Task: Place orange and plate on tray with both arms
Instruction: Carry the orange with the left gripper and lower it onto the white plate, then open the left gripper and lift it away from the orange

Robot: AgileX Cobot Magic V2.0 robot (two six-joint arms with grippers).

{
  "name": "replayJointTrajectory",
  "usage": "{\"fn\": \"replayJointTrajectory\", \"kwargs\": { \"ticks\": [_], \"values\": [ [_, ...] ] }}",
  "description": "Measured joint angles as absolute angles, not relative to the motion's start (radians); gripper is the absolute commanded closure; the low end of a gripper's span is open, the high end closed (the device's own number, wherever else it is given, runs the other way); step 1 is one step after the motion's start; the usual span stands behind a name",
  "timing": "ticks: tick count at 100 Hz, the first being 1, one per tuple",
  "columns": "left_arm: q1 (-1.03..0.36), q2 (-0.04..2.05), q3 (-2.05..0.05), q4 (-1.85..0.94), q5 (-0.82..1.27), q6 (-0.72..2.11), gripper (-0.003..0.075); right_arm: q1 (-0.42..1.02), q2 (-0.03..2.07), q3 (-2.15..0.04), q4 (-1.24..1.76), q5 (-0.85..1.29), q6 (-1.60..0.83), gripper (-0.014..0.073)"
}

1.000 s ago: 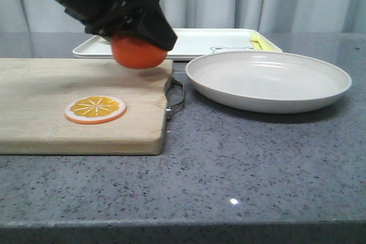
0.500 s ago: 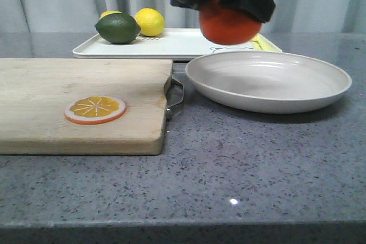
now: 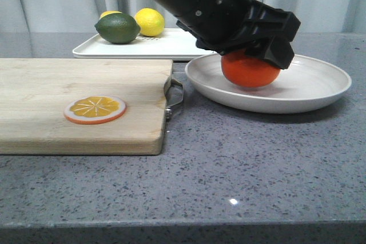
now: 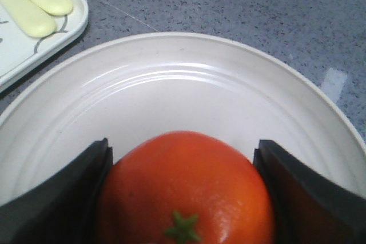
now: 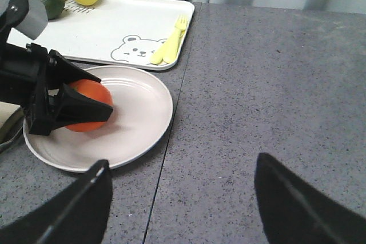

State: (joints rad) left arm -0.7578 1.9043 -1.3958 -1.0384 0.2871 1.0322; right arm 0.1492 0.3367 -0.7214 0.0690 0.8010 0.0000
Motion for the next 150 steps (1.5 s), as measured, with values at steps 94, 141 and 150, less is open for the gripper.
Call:
{"fn": "replayJointTrajectory", "kwargs": {
  "ticks": [94,141,150],
  "values": [
    [-0.754,1.746,-1.365,-1.038,0.182,1.032,0.0096,0.149,0.337,-0.725,0.069,0.814,0.0,0.0063],
    [-0.66,1.299,-0.924,-1.038,0.028,1.032,0.0122,0.149,0.337,-0.725,0.069,0.824,0.0,0.0063],
    [-0.636,1.178,-0.817,-1.038,0.018,1.032,0.0122,0.149,0.337,-0.725,0.069,0.824,0.0,0.0063]
  ]
}}
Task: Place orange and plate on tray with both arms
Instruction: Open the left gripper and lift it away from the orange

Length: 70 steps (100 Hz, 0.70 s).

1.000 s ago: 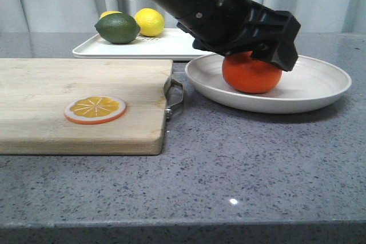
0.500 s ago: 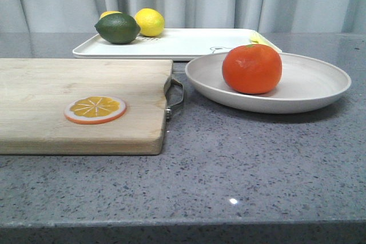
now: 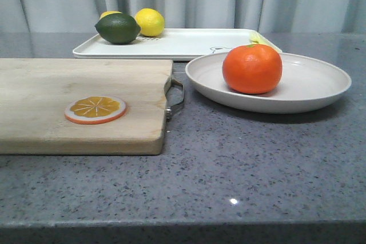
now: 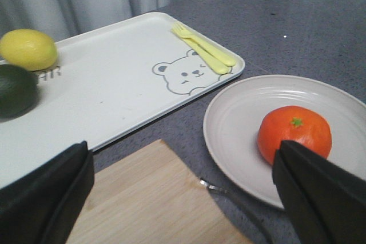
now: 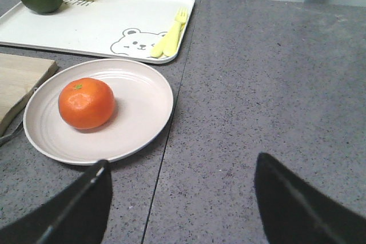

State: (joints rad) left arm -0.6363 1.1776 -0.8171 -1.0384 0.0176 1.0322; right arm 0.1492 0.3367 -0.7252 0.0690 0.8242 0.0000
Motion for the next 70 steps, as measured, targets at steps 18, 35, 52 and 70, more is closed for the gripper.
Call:
{"fn": "replayJointTrajectory", "kwargs": {
  "ticks": [18,35,52,70],
  "values": [
    [-0.596,0.923,-0.616,-1.038,-0.019,1.032,0.0122,0.149,0.337,-0.725,0.069,0.824,0.0,0.0063],
    [-0.56,0.724,-0.471,-1.038,-0.036,1.032,0.0122,0.149,0.337,-0.725,0.069,0.824,0.0,0.0063],
    [-0.534,0.62,-0.381,-1.04,-0.041,1.032,0.0122,0.149,0.337,-0.725,0.073,0.824,0.0,0.0063],
    [-0.531,0.609,-0.361,-1.04,-0.042,1.032,0.0122,0.149,0.397,-0.725,0.134,0.8,0.0,0.0063]
  ]
}}
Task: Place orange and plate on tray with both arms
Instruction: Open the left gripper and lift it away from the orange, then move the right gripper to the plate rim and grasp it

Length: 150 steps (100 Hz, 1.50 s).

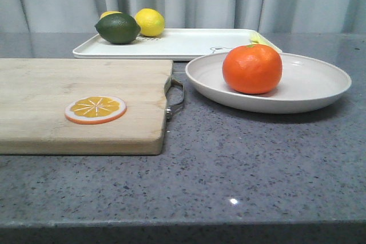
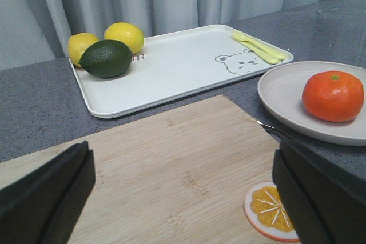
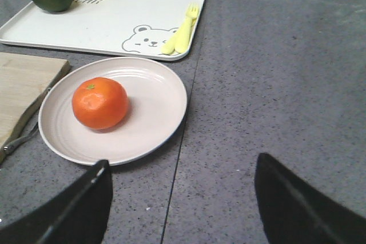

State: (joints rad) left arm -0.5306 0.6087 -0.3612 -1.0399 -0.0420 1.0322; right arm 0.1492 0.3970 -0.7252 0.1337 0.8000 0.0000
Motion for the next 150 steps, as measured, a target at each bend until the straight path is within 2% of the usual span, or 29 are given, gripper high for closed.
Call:
{"fn": "replayJointTrajectory", "kwargs": {
  "ticks": [45,78,101,150],
  "values": [
    [-0.531,0.609,-0.361,-1.04,-0.043,1.032,0.0122,0.149,0.879,-0.725,0.298,0.462,0.0,0.0065],
    [-0.531,0.609,-0.361,-1.04,-0.043,1.032,0.0122,0.149,1.184,-0.725,0.381,0.37,0.0,0.0065],
    [-0.531,0.609,-0.361,-1.04,-0.044,1.032,0.0122,0.149,1.26,-0.725,0.43,0.36,0.0,0.0065],
    [-0.531,0.609,-0.361,-1.04,-0.044,1.032,0.0122,0.149,1.273,-0.725,0.52,0.35,0.0,0.0065]
  ]
}}
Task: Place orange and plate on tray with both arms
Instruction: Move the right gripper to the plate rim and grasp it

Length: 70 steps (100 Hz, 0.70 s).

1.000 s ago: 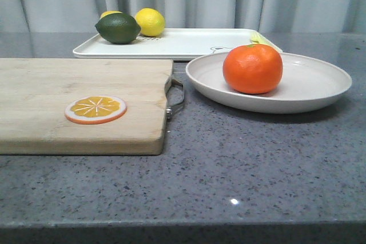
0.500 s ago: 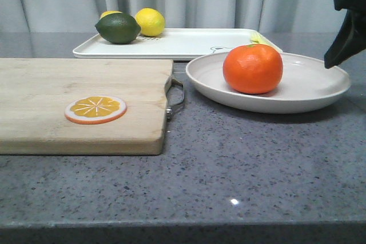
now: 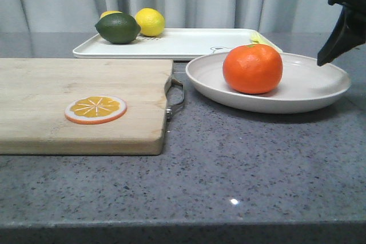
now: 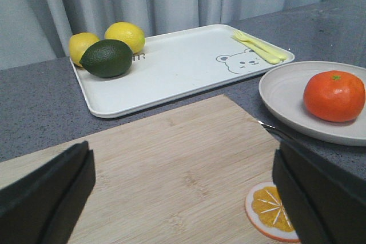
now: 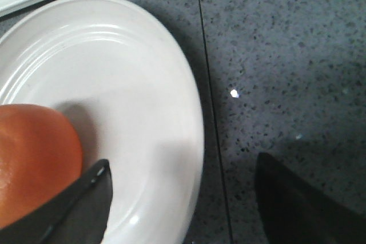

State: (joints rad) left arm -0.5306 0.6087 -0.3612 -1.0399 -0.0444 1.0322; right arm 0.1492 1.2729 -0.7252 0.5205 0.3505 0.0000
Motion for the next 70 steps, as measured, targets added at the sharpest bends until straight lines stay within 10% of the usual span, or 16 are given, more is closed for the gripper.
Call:
{"fn": "replayJointTrajectory", "kwargs": {
  "ticks": [70],
  "values": [
    [-0.531,0.609,-0.361,-1.042,-0.044,1.032,0.0122,0.149,1.333,-0.725,0.545,0.32,0.0,0.0109]
  ]
}}
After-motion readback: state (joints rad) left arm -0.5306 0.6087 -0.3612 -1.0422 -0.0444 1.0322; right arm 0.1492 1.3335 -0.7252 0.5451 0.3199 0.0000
